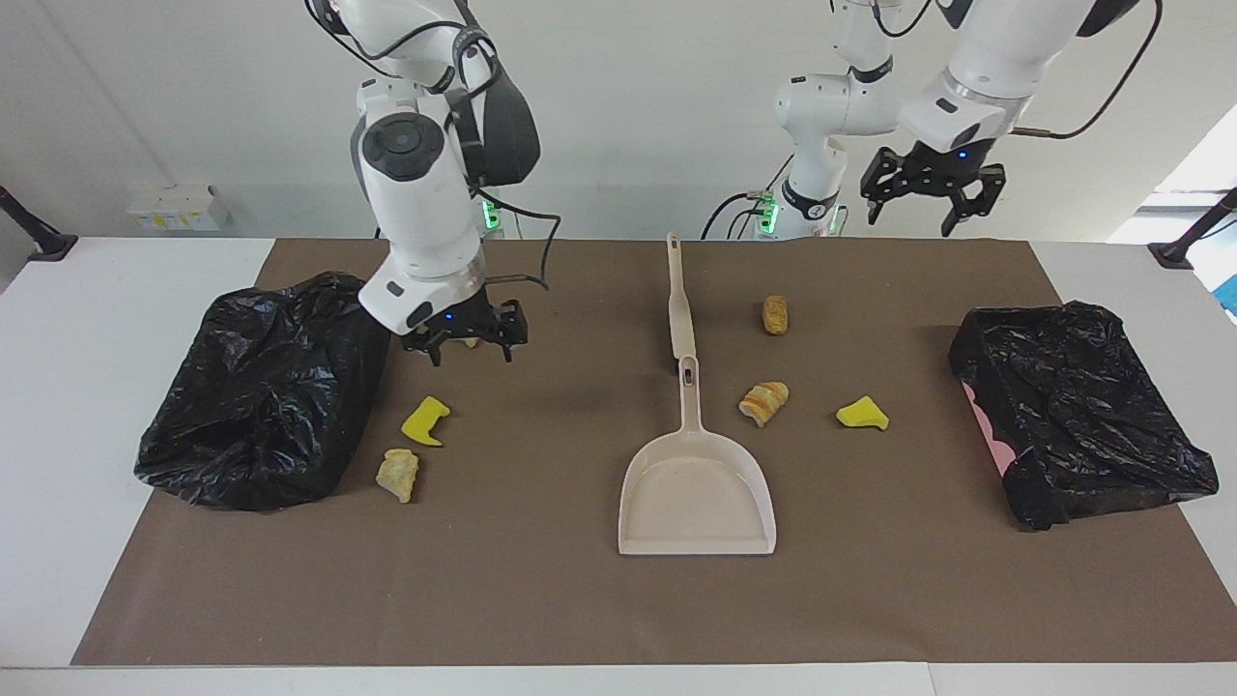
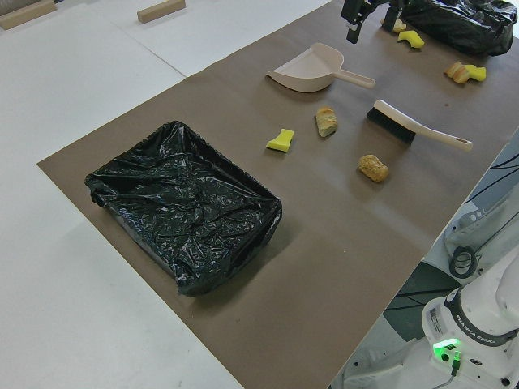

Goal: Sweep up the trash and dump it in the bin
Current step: 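Reach the right gripper to the dustpan while the left gripper reaches the brush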

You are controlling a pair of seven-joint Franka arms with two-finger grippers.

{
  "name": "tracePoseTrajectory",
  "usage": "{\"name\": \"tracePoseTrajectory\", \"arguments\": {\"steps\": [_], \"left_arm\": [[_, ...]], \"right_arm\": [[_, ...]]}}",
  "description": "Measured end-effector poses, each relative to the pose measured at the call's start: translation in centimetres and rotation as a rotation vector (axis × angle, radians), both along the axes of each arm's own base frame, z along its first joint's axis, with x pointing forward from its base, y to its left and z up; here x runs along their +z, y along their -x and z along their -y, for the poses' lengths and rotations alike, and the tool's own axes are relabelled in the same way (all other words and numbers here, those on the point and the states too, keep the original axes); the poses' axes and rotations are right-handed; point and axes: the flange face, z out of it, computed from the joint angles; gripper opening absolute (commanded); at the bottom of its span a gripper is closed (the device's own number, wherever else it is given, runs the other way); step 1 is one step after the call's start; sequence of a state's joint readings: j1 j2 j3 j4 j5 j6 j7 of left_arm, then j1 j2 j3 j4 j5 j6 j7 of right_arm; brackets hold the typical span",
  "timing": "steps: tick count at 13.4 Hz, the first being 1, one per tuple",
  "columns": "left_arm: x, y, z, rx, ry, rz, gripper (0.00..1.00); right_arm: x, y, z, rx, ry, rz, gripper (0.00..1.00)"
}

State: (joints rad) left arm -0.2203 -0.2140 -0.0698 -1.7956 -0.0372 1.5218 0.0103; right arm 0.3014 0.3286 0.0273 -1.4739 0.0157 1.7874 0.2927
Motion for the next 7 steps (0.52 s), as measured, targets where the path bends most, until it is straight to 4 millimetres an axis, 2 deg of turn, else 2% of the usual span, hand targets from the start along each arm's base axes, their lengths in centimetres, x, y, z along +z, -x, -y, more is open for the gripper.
{"name": "tracePoseTrajectory", "arguments": {"steps": [3, 5, 7], "left_arm": [[-3.8, 4.8, 5.7, -0.021, 0.019, -0.049, 1.0], [-6.3, 7.3, 9.8, -0.003, 0.032, -0.058, 1.0], [-9.2, 9.1, 13.1, 0.03, 0.061, -0.058, 1.0]], "right_arm": [[-2.7, 0.2, -5.6, -0.057, -0.051, 0.006, 1.0], [-3.2, 0.4, -8.9, -0.1, -0.087, -0.003, 1.0], [-3.9, 0.4, -12.0, -0.174, -0.134, 0.004, 1.0]]}}
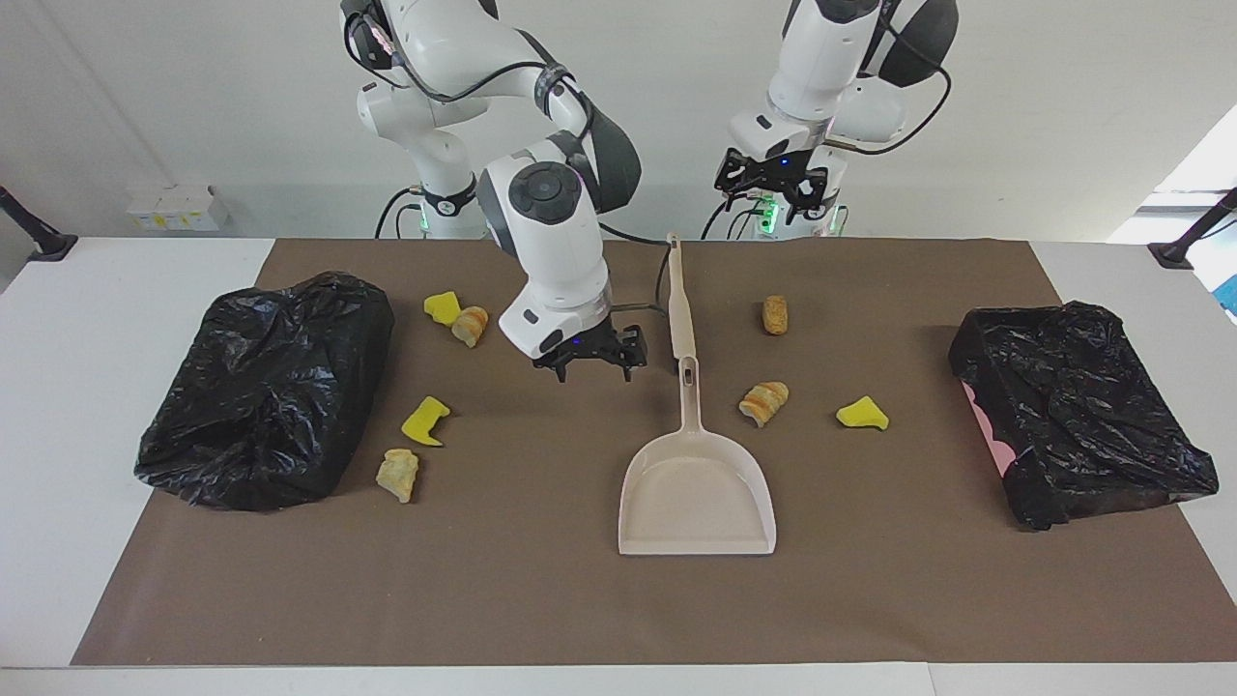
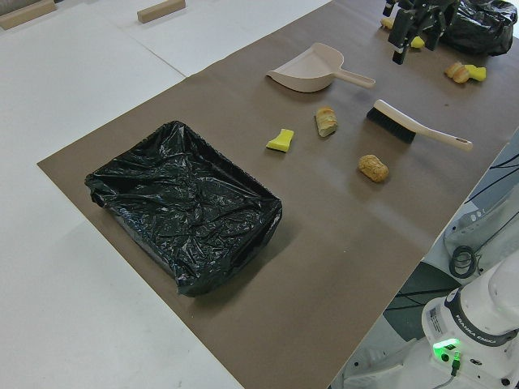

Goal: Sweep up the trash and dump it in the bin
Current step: 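Reach the right gripper to the dustpan while the left gripper reaches the brush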

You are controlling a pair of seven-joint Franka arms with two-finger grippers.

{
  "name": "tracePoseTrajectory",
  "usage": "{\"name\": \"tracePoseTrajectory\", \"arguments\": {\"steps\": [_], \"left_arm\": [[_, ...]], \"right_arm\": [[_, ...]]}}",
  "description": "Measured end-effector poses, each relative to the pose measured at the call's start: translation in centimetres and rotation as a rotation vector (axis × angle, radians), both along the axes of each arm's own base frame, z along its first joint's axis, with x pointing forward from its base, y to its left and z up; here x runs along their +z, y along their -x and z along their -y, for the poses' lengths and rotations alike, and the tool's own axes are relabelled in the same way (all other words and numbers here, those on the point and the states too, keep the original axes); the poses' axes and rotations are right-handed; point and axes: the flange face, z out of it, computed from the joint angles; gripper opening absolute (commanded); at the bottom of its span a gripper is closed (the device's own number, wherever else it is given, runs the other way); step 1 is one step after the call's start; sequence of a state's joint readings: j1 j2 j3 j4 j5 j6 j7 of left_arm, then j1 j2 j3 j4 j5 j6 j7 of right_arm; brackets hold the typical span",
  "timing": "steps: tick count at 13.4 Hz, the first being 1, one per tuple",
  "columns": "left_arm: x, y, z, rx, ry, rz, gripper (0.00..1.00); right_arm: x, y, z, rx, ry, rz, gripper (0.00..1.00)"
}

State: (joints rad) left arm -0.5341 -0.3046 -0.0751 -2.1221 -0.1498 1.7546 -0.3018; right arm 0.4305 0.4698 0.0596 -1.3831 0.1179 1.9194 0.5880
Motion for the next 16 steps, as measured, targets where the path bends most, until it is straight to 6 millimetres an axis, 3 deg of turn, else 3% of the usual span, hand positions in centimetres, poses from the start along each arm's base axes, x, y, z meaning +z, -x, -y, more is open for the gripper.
{"name": "tracePoseTrajectory", "arguments": {"steps": [2, 5, 6, 8, 10, 12, 13, 14, 16], "left_arm": [[-3.2, 2.5, 2.5, 0.01, -0.018, -0.019, 1.0], [-7.2, 5.6, 4.5, 0.02, -0.042, -0.031, 1.0], [-8.9, 6.7, 5.3, 0.027, -0.047, -0.028, 1.0], [-12.7, 8.3, 6.1, 0.041, -0.057, -0.023, 1.0], [-15.3, 8.4, 6.0, 0.048, -0.073, -0.034, 1.0], [-17.4, 7.8, 6.3, 0.059, -0.067, -0.026, 1.0], [-18.5, 7.5, 6.5, 0.061, -0.071, -0.029, 1.0], [-19.3, 7.5, 6.7, 0.064, -0.078, -0.034, 1.0], [-20.0, 8.1, 7.0, 0.057, -0.091, -0.044, 1.0]], "right_arm": [[-2.4, 0.5, -3.7, -0.041, -0.024, 0.008, 1.0], [-5.7, 1.5, -8.0, -0.046, -0.012, -0.008, 1.0], [-6.6, 2.0, -9.0, -0.045, 0.011, -0.007, 0.92], [-7.8, 2.9, -10.4, -0.038, 0.047, -0.002, 0.81], [-8.6, 3.5, -11.3, -0.024, 0.056, -0.009, 0.79], [-8.8, 3.9, -11.8, -0.015, 0.058, -0.011, 0.75], [-8.9, 4.1, -12.1, -0.01, 0.058, -0.011, 0.63], [-9.0, 4.3, -12.4, -0.006, 0.057, -0.01, 0.59], [-9.1, 4.3, -12.4, -0.006, 0.058, -0.01, 0.59]]}}
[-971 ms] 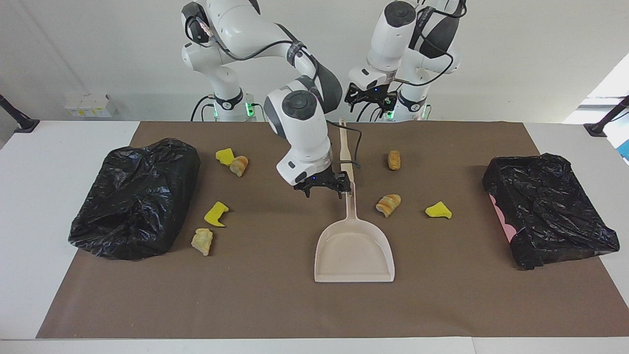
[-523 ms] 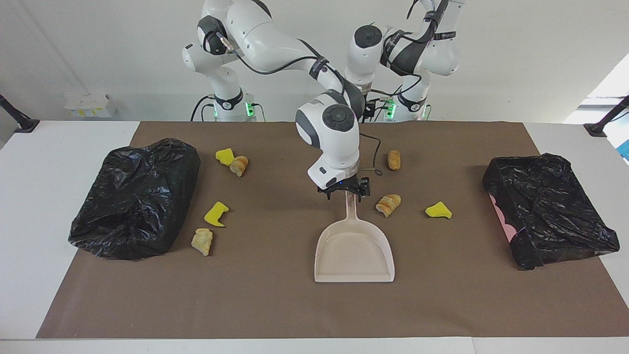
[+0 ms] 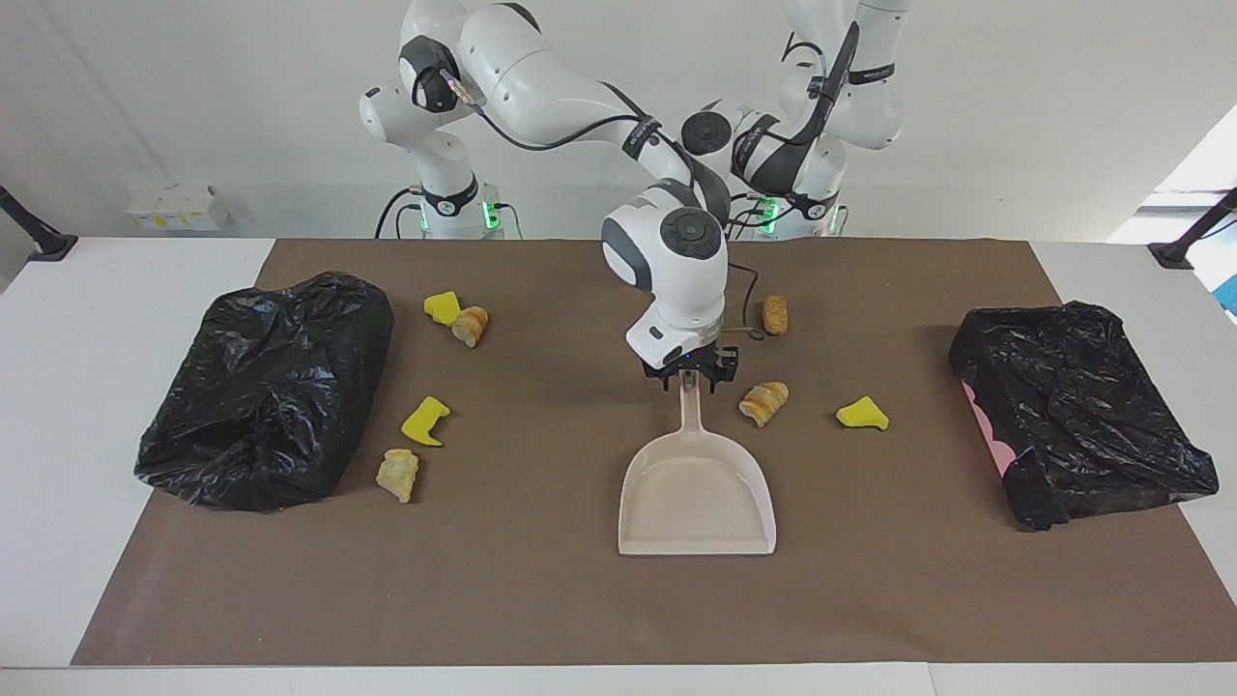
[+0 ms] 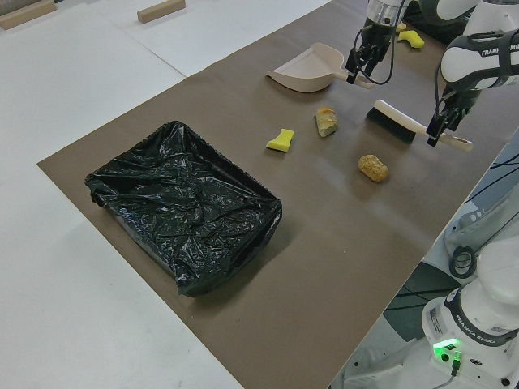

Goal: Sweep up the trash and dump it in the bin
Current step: 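Reach the right gripper to the dustpan while the left gripper reaches the brush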

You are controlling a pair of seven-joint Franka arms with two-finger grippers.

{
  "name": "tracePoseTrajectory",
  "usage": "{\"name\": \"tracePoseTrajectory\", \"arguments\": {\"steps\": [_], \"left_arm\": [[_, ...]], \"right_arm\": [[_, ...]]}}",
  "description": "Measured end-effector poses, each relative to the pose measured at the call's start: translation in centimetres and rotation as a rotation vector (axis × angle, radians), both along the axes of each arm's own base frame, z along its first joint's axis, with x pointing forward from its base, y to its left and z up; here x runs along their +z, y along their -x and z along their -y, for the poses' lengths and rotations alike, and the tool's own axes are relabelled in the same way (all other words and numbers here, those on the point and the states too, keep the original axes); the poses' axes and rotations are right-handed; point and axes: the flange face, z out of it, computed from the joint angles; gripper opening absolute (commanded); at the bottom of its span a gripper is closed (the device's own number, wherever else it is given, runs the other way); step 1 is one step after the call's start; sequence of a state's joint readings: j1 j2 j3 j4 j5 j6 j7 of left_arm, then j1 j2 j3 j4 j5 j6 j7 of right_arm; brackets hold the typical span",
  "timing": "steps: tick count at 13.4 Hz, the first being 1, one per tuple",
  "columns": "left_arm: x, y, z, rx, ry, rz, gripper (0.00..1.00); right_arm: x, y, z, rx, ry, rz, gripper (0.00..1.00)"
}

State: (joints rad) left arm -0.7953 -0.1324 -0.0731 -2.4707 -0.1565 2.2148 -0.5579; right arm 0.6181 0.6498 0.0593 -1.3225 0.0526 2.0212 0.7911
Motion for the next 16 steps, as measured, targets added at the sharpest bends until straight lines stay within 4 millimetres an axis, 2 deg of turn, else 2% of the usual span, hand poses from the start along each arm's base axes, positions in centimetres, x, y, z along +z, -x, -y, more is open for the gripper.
{"name": "tracePoseTrajectory", "arguments": {"steps": [1, 2, 3, 4, 6, 8, 12, 16], "left_arm": [[-0.2, 0.4, 0.2, -0.003, -0.004, -0.002, 0.97], [-0.2, 0.5, 0.3, -0.001, -0.005, -0.003, 0.88], [-0.2, 0.5, 0.2, 0.002, -0.005, -0.002, 0.8], [-0.2, 0.4, 0.2, 0.004, -0.005, -0.002, 0.62], [-0.2, 0.2, 0.1, 0.01, -0.001, 0.0, 0.38], [-0.2, -0.2, 0.0, 0.018, 0.007, 0.009, 0.19], [-0.1, -1.2, 0.0, 0.028, 0.018, 0.016, 0.14], [-0.1, -2.0, -0.1, 0.036, 0.019, 0.017, 0.02]], "right_arm": [[-0.1, 0.0, 0.0, 0.0, 0.002, -0.001, 0.59], [-0.3, -0.1, 0.1, 0.0, 0.006, -0.001, 0.59], [-0.4, -0.1, 0.2, 0.003, 0.014, 0.005, 0.54], [-0.4, -0.2, 0.3, 0.01, 0.027, 0.013, 0.4], [-0.5, -0.3, 0.4, 0.019, 0.045, 0.027, 0.0], [-0.5, -0.4, 0.5, 0.03, 0.065, 0.044, 0.0], [-0.1, -1.3, 1.6, 0.124, 0.092, 0.078, 0.0], [4.1, -2.8, 4.2, 0.142, 0.07, 0.127, 0.0]]}}
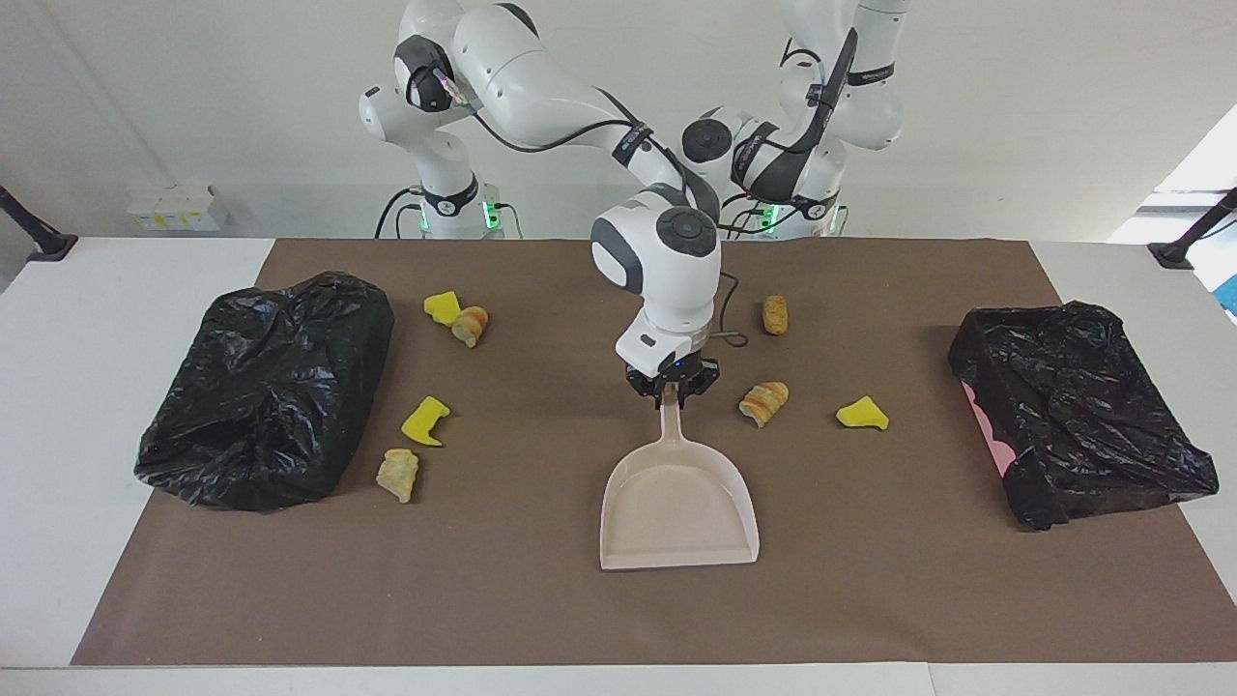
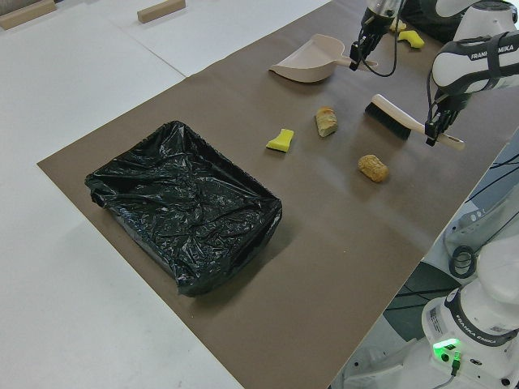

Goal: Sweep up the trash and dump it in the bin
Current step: 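Reach the right gripper to the dustpan while the left gripper reaches the brush, then lift the dustpan with the right gripper while the left gripper lifts the brush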

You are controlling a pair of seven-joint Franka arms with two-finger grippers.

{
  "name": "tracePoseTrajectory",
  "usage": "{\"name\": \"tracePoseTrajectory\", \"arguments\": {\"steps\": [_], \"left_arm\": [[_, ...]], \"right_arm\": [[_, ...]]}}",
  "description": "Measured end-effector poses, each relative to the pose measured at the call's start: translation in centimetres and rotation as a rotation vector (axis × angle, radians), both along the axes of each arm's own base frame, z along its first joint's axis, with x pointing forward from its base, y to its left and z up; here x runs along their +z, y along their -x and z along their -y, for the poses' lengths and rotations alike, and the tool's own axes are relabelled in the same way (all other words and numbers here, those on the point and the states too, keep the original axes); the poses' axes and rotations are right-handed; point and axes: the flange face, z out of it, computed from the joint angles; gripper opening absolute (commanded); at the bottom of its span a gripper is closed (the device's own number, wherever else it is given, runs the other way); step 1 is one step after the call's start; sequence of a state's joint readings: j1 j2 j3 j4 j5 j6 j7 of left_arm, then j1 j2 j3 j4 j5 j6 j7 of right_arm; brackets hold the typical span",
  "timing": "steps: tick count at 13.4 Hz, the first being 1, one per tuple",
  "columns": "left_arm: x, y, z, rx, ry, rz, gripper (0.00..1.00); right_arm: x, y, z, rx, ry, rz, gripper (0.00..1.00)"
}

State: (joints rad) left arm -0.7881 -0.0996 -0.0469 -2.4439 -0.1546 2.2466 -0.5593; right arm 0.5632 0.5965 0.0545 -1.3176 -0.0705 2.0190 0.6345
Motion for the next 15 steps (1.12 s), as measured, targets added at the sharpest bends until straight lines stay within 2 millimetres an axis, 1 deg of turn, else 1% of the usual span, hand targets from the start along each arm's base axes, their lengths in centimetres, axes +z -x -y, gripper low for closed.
{"name": "tracePoseTrajectory", "arguments": {"steps": [1, 3, 4, 7, 8, 10, 11, 13, 15], "left_arm": [[0.1, -0.5, -0.4, 0.012, 0.0, 0.0, 0.0], [0.3, -1.8, -1.4, 0.033, -0.003, 0.008, 0.0], [0.7, -2.4, -1.6, 0.035, -0.001, 0.021, 0.0], [3.2, -4.4, -2.2, 0.001, -0.057, 0.059, 0.0], [4.4, -5.4, -2.9, 0.013, -0.069, 0.061, 0.0], [6.8, -7.5, -4.9, 0.024, -0.077, 0.049, 0.0], [7.5, -8.6, -6.2, 0.039, -0.075, 0.049, 0.0], [8.7, -11.7, -10.2, 0.101, -0.065, 0.057, 0.0], [9.1, -14.3, -14.8, 0.105, -0.053, 0.062, 0.0]], "right_arm": [[0.9, -0.2, 0.7, 0.018, 0.001, 0.005, 0.0], [2.2, -0.4, 1.6, 0.077, 0.008, 0.011, 0.0], [2.7, -0.5, 2.3, 0.104, 0.012, 0.014, 0.0], [4.0, -0.9, 5.3, 0.213, 0.033, 0.016, 0.0], [4.3, -1.0, 6.3, 0.258, 0.041, 0.016, 0.0], [4.5, -1.0, 7.9, 0.373, 0.06, 0.011, 0.0], [4.5, -0.8, 8.5, 0.445, 0.071, 0.005, 0.0], [4.3, 0.1, 9.6, 0.601, 0.096, -0.021, 0.0], [4.3, 1.0, 10.3, 0.759, 0.116, -0.052, 0.0]]}}
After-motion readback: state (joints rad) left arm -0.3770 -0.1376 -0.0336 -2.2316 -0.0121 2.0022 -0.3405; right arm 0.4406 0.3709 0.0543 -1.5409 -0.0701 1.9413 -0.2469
